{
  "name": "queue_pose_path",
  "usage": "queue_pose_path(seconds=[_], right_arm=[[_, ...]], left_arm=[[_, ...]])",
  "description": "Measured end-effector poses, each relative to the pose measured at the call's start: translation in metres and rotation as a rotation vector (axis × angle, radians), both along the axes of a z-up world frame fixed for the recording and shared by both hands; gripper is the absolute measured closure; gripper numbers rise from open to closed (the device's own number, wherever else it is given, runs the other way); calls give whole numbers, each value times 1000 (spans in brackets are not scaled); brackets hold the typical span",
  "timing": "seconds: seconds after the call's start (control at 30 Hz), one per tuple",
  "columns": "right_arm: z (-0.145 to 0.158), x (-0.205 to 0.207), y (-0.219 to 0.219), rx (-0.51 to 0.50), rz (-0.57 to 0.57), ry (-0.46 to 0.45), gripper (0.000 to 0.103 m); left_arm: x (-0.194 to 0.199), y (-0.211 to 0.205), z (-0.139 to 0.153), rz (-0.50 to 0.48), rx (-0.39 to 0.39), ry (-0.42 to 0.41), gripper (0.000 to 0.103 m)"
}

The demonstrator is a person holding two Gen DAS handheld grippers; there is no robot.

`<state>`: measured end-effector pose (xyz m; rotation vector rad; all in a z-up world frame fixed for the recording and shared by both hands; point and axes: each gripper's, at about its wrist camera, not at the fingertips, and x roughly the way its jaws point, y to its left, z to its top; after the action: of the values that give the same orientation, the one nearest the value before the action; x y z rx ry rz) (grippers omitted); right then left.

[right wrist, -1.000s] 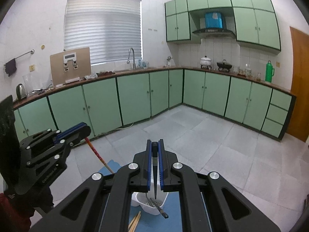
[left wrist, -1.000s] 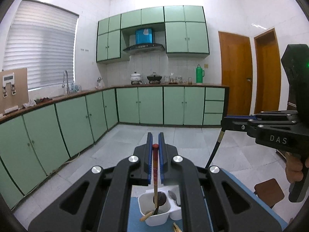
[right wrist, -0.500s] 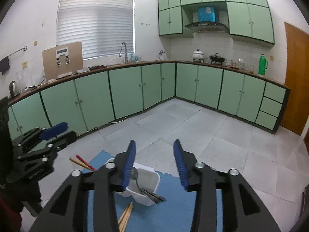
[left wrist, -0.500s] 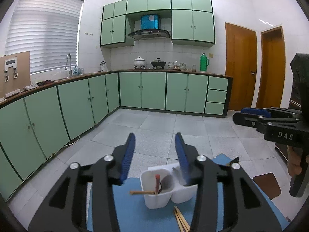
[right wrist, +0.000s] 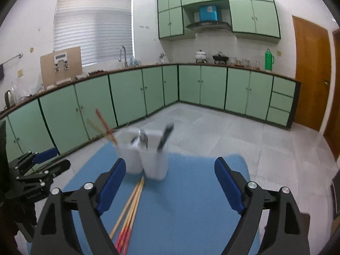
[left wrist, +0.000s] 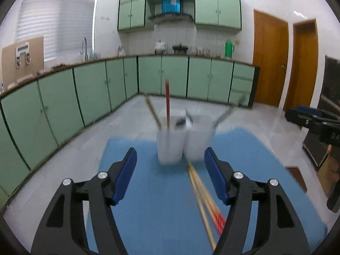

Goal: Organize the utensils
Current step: 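Open both tools and withdraw them from the holder, then grasp a red-patterned chopstick with the right tool while the left tool grasps a wooden chopstick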

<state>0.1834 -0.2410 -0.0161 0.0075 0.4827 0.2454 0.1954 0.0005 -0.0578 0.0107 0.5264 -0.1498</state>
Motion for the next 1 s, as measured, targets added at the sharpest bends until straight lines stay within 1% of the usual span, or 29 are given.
queue_pose_path(seconds=[0.07,0.17,0.23,0.37,0.43,0.53,0.6,0.67,0.73,0.8,0.87,0.9,1.0], right_arm=[[-22,-11,4,4,-3,35,15],[-50,-22,10,-2,-3,92,15],[-70,-27,15,-14,1,130,15],[-103,-36,22,5,-1,209,15],[-116,-40,26,1,-2,239,15],[-136,-47,35,-17,7,288,19],[-144,-50,40,-37,17,304,25],[-150,-53,44,-31,31,325,28],[-157,-57,50,-37,45,338,33],[-161,-58,58,-52,66,351,41],[-165,-59,64,-61,83,361,46],[-167,-59,67,-74,86,366,51],[-170,-61,73,-107,97,373,59]], left_arm=[[-6,-1,-20,-1,-1,50,38],[-14,-2,-51,3,30,122,38],[-18,-2,-70,-1,35,165,37],[-21,2,-97,4,48,238,37],[-33,-3,-110,10,55,264,37],[-41,0,-123,16,67,301,37],[-45,1,-126,20,69,316,37],[-48,2,-129,21,70,323,36],[-50,3,-130,22,71,328,35],[-49,6,-129,25,70,328,35],[-49,3,-126,26,69,326,35],[-49,2,-125,26,69,325,35],[-47,1,-125,21,66,325,34]])
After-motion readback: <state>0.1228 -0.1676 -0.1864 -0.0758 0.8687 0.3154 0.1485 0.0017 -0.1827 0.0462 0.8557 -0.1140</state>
